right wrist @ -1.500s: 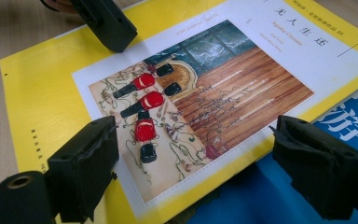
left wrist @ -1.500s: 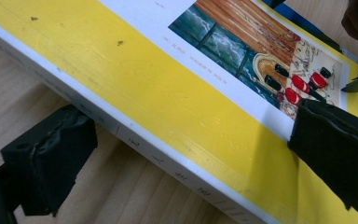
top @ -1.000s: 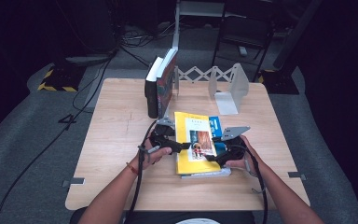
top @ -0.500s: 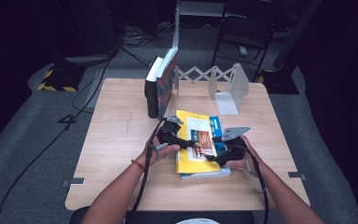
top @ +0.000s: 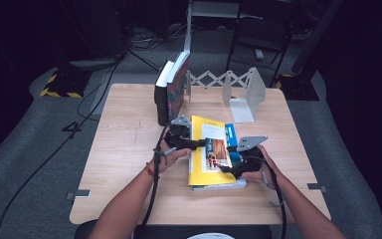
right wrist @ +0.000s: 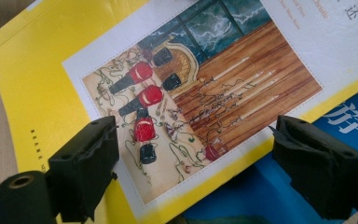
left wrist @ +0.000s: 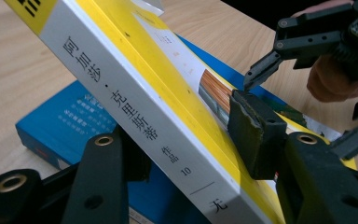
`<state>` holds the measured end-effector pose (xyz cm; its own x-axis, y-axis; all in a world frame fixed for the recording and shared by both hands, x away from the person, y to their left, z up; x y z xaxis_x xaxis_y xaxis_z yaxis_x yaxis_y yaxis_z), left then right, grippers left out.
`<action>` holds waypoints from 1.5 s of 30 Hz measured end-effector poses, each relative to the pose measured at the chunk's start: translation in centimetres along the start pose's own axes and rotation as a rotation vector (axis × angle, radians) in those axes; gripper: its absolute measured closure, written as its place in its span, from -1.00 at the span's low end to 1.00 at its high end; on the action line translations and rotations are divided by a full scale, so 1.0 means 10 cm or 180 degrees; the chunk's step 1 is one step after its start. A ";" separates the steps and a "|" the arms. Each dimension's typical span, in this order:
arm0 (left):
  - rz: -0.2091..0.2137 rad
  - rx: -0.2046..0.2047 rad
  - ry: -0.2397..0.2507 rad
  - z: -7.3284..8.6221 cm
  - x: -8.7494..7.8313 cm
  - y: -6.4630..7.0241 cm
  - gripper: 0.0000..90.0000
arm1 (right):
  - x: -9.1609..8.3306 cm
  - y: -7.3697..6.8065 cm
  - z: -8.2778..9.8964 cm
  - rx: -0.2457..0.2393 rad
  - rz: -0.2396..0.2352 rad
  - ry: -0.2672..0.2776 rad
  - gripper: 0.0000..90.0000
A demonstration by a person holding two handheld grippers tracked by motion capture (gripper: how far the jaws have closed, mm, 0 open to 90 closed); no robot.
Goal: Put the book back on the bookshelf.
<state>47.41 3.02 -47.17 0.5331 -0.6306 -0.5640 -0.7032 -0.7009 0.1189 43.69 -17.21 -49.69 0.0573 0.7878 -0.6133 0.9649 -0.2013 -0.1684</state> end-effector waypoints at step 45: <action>0.0131 0.0223 0.0320 -0.24 -0.30 0.35 0.46 | -0.22 0.07 -0.13 0.0085 -0.0100 0.0467 -0.38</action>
<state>44.49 1.62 -43.08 0.5451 -0.6910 -0.4748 -0.7548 -0.6510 0.0808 44.57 -18.31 -47.44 0.0660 0.8701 -0.4884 0.9598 -0.1892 -0.2074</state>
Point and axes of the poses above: each handheld gripper's, and its own axes: x roughly forward along the jaws, z roughly out of its underside, y roughly to its right, the point moved 5 cm from there along x, roughly forward along the jaws, and after that the axes turned 15 degrees about -z, right-handed, at the moved point
